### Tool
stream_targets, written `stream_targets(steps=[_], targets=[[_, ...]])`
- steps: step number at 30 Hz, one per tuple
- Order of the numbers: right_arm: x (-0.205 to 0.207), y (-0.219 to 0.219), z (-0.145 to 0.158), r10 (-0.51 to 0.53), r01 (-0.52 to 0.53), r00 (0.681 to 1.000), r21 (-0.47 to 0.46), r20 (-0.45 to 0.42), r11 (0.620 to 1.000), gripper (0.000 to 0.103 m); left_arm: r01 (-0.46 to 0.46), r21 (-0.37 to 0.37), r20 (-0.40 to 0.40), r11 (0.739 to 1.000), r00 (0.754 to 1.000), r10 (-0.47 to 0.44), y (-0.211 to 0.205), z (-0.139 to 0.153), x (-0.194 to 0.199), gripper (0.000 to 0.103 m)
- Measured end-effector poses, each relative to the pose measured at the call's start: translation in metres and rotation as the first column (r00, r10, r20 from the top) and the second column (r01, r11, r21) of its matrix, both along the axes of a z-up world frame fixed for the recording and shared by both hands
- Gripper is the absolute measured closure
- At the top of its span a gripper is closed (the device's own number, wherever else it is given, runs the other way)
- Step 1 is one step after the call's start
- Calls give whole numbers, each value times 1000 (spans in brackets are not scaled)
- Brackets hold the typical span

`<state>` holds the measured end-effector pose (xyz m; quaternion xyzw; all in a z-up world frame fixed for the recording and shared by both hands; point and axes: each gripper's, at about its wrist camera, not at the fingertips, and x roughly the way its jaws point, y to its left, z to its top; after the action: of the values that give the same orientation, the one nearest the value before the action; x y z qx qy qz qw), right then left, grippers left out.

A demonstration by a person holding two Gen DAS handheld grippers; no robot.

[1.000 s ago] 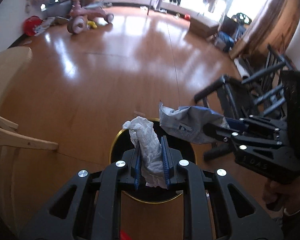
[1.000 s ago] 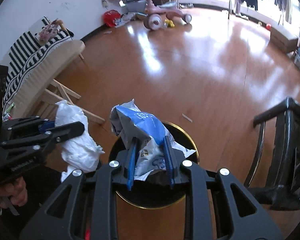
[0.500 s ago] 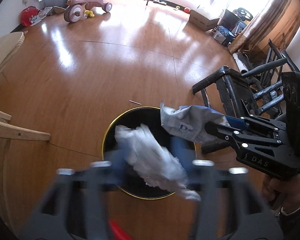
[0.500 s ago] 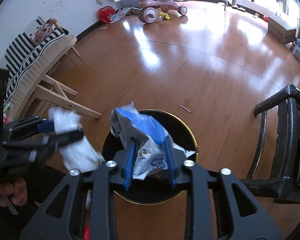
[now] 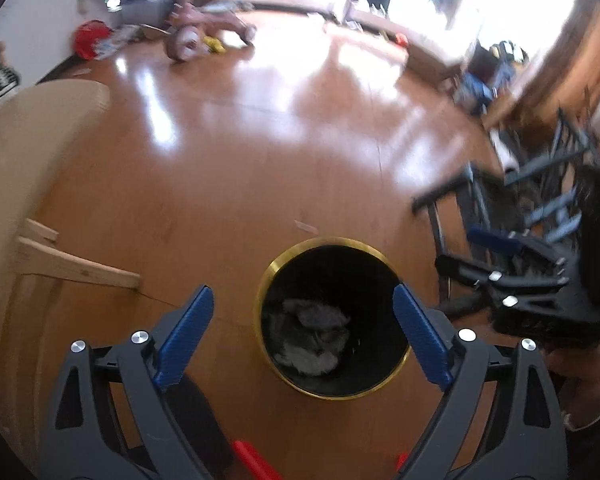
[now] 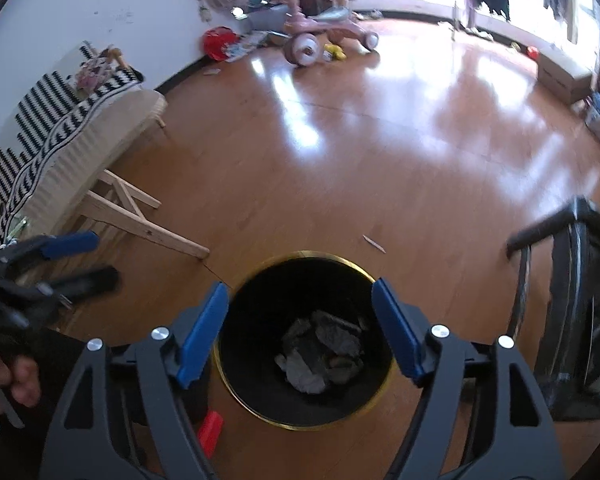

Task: Collect trash
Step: 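Carry the tissue and blue bag to the bin and open both tools, then grasp a white-green strip with the left tool while the right tool grasps a red ribbon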

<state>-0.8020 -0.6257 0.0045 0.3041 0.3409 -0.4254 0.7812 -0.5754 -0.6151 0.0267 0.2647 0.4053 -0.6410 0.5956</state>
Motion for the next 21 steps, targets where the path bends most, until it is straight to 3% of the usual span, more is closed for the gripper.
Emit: stream_targets(steps=[4, 7, 9, 10, 12, 14, 15, 20, 21], targets=[[65, -2, 40, 107, -105, 994, -69, 27, 992, 30, -151, -67, -17, 986, 988, 150, 30, 59, 82, 14], [123, 6, 68, 206, -200, 977, -109, 50, 974, 29, -278, -140, -14, 950, 960, 279, 76, 103, 151, 10], [183, 21, 91, 311, -300, 948, -139, 67, 944, 27, -356, -179, 2, 917, 932, 363, 113, 124, 192, 10], [201, 27, 97, 341, -328, 938, -146, 70, 933, 27, -397, -195, 11, 897, 914, 407, 133, 132, 213, 10], [263, 50, 111, 444, -429, 892, -157, 79, 890, 27, -485, -220, 42, 846, 862, 505, 185, 144, 258, 10], [321, 76, 119, 534, -518, 840, -149, 98, 842, 27, -536, -227, 78, 813, 822, 564, 223, 148, 286, 9], [342, 85, 121, 563, -548, 820, -145, 101, 824, 27, -575, -228, 117, 786, 785, 609, 256, 148, 307, 9], [465, 158, 122, 712, -700, 695, -128, 101, 702, 27, -704, -200, 240, 682, 640, 730, 368, 119, 365, 9], [488, 171, 119, 731, -721, 676, -121, 96, 682, 27, -719, -182, 235, 671, 631, 739, 383, 111, 373, 9]])
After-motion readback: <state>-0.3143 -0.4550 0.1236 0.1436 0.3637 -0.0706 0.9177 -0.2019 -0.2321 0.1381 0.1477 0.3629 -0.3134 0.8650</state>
